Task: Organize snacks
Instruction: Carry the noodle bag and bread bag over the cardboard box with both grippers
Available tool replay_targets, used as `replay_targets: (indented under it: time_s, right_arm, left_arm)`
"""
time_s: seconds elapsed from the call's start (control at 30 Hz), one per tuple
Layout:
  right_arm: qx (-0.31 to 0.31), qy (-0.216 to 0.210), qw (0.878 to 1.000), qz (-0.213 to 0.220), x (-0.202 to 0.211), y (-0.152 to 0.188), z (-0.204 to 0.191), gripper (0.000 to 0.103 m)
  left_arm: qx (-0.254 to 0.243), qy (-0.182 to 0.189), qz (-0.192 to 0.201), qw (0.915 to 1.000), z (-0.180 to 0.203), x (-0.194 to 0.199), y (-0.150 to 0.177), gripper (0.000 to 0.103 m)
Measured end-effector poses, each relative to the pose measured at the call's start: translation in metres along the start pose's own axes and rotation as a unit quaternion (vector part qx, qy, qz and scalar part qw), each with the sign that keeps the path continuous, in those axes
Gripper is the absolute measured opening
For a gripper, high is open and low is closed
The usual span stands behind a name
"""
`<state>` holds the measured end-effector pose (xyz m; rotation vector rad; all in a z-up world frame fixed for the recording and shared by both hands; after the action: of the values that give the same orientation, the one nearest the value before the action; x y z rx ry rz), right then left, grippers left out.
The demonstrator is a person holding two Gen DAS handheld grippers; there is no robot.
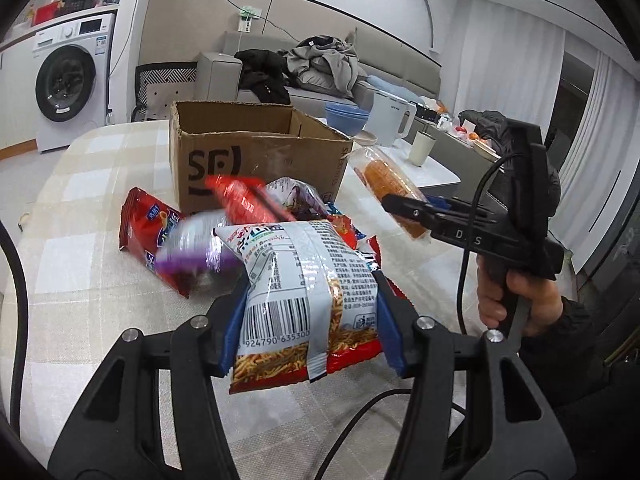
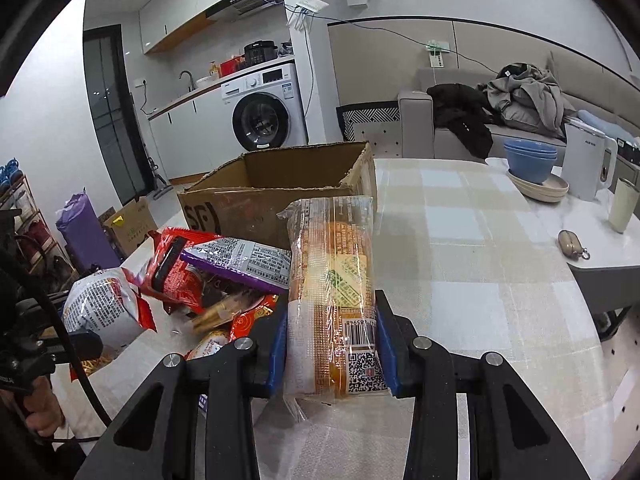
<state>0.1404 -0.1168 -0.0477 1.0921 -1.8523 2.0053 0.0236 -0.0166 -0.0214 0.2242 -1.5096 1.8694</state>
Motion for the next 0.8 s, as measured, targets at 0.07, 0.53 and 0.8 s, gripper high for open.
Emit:
replay_targets:
  time_s: [0.07, 0.53, 0.8]
  right_arm:
    - [0.001, -0.001, 1.000, 0.002, 0.001, -0.001, -0.004, 0.038]
    - [0.012, -0.013, 1.000, 0.001, 0.001, 0.000, -0.032, 0.038]
    - [0.004, -0.016, 1.000, 0.005, 0.003, -0.004, -0.028, 0.038]
  left_arm:
    - [0.000, 0.000, 0.005, 1.0000, 0.001, 0.005, -0.003, 0.053]
    - [0.028, -0.037, 0.014, 0.9988, -0.010, -0.002, -0.018, 0.053]
    - [0.026, -0.053, 0.020, 0.9981, -0.022, -0.011, -0.035, 0.053]
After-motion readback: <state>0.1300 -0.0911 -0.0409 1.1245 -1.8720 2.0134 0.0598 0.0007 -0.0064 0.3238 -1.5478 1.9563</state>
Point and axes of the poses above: each gripper's, at about its wrist camera, not at the fingertips, and x roughly against the way its jaws point, z to its right, y to its underside, the point moved 8 cm from there along -x, roughly the way its jaws point, and after that the axes turned 3 degrees about y, right-handed, at the moved point
